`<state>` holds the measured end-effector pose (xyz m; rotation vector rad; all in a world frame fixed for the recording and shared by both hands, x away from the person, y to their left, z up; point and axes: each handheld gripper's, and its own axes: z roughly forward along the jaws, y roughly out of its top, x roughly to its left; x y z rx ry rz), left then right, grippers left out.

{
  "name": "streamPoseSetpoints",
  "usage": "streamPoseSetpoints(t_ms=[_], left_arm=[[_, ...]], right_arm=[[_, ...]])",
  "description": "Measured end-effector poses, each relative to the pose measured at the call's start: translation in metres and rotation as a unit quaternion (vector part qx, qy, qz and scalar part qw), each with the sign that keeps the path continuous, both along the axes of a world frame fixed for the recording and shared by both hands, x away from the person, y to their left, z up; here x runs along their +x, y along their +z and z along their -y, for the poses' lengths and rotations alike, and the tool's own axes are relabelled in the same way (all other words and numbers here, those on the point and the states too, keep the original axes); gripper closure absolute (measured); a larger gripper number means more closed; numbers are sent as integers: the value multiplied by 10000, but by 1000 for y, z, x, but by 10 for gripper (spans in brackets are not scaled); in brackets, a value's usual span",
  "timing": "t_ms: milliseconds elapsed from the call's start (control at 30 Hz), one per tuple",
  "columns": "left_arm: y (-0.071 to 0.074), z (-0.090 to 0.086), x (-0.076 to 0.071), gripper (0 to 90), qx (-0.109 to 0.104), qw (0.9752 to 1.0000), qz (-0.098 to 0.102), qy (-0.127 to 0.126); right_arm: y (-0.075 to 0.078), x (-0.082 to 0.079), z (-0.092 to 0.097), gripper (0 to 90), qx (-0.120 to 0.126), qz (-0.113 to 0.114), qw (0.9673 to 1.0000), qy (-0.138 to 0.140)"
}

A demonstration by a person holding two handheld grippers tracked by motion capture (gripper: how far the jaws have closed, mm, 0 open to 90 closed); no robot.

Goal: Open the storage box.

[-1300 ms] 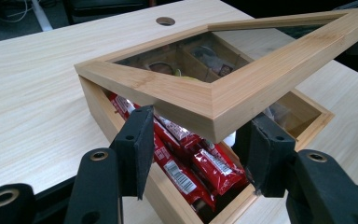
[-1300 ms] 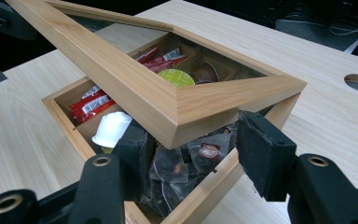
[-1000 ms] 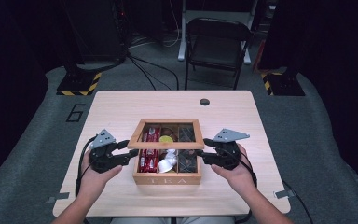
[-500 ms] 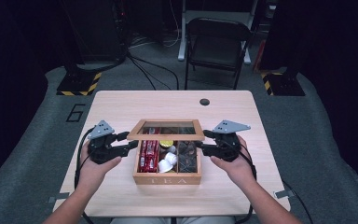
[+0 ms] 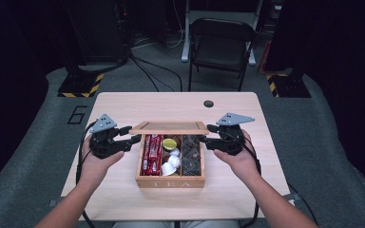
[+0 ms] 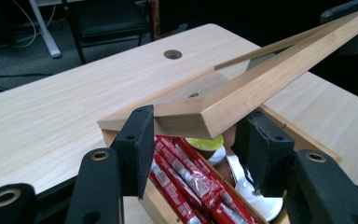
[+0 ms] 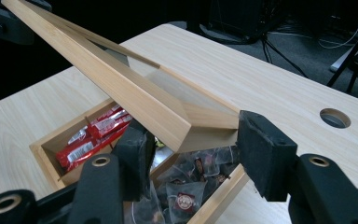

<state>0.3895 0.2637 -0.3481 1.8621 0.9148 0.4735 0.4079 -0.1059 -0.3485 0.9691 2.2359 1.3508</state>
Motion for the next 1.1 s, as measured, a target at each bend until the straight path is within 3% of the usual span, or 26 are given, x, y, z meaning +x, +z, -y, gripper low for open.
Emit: streamPoseSetpoints(t_ms=[333,433,767,900,1100], left_arm=[[9,0,13,482,-88,9999,86,53],[11,0,16,482,-116,9999,81,64],[16,0,22,486,-92,9998,149,71],[15,0,26,490,-74,9997,238,86],[7,4,37,490,-37,9996,198,173]], right_arm=[[4,16,-3,488,110,133,9997,-184],[3,22,-4,495,141,83,9996,-246],[2,33,-7,521,-5,168,9993,-330],[4,35,-7,525,18,170,9992,-350],[6,38,-7,526,45,156,9993,-349]])
